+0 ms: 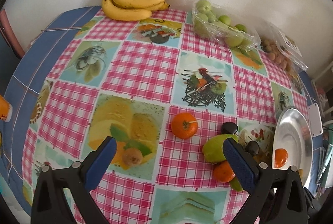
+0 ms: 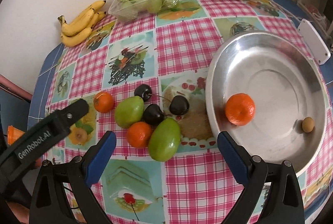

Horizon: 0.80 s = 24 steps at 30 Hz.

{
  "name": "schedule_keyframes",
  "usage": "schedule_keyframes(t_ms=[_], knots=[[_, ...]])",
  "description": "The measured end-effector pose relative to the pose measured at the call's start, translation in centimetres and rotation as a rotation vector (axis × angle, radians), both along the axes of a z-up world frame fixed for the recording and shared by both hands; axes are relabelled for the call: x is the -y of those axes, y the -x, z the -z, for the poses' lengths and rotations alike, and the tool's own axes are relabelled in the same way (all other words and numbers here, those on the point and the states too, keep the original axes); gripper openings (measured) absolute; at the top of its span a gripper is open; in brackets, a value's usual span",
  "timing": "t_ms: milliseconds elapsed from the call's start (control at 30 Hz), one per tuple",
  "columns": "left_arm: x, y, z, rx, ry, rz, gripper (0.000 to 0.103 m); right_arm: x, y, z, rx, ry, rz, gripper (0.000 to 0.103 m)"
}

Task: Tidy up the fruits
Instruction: 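Move the left tool to a second mandarin while the right tool approaches a green mango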

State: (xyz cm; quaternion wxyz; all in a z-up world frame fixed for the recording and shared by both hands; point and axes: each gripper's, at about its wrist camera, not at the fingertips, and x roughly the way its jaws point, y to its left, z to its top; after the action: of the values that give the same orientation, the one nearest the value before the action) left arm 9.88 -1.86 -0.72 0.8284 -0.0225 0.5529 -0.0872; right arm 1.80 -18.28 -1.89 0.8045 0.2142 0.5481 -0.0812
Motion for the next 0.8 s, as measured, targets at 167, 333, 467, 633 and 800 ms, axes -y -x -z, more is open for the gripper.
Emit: schedule_keyframes(t_ms=[167,333,467,633,800], knots=[[0.4,-0.1,0.9,-0.032,0.006,0.02,0.103,-0.6,-0.3,0.7,-0.022,-0.009,-0.005,0.098],[0.4,-0.2,1.5,-0.053,0.019,0.014,0.103,-0.5,-0.3,1.1,-0.048,0.0,0.006,0.098],[0.4,-0.2,1.8,-0.067,0.017,0.016,0.103,-0.5,-0.3,1.4,-0.055,-0.002,0.01,0.097],[0.8,-0.3,2.2,-0.084,0.01,0.033,0.103,-0.8,-0.2,1.7,-0.061,0.0,0.006,0.085],[1.2,-0.3,2.5,-0.104,0.014,0.043,0.103,-0.3,-0.1,2.6,-0.081,-0.018,0.037,0.075]])
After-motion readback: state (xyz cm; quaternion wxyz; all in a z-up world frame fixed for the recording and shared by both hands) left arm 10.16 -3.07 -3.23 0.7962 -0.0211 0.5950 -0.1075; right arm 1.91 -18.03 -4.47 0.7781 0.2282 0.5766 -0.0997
